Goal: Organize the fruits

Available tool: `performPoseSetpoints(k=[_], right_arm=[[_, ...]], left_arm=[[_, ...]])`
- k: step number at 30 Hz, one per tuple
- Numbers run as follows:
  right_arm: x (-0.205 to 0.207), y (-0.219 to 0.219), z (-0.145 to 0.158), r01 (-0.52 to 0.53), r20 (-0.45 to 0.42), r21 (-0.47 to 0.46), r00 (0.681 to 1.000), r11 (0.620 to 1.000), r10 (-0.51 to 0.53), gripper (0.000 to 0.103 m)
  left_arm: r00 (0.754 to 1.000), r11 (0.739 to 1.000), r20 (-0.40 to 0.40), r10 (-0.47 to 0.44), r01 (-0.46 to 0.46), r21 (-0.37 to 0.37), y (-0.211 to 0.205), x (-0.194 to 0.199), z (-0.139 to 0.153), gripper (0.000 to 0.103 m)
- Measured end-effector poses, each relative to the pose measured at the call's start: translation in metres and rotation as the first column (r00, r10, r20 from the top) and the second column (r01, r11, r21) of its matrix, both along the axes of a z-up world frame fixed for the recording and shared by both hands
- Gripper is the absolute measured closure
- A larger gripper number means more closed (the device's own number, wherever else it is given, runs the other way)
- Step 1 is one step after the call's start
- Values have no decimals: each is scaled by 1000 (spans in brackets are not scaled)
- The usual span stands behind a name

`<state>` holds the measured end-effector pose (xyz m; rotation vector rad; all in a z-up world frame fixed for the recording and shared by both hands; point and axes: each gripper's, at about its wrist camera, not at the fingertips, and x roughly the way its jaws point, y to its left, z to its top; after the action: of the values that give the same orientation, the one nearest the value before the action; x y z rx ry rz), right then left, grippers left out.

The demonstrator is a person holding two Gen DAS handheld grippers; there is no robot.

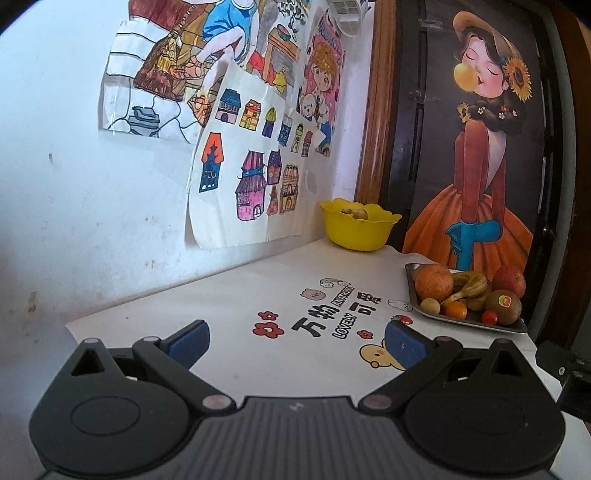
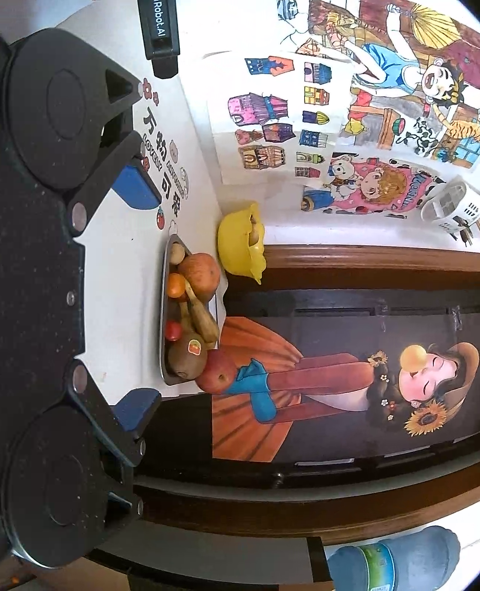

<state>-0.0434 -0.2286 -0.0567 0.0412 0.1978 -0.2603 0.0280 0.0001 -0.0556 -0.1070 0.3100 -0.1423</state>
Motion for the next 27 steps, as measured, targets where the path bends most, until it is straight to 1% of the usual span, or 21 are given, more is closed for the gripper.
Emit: performPoseSetpoints(k=[10,27], right_arm=[[2,-2,-4,0,-20,17,1000,1000,0,1],[2,-2,-4,10,-27,21,1000,1000,-9,1]], left_arm=[[1000,1000,4,-11,11,8,-3,-2,-1,0],[1000,1000,7,-13,13,14,0,-5,-2,0]])
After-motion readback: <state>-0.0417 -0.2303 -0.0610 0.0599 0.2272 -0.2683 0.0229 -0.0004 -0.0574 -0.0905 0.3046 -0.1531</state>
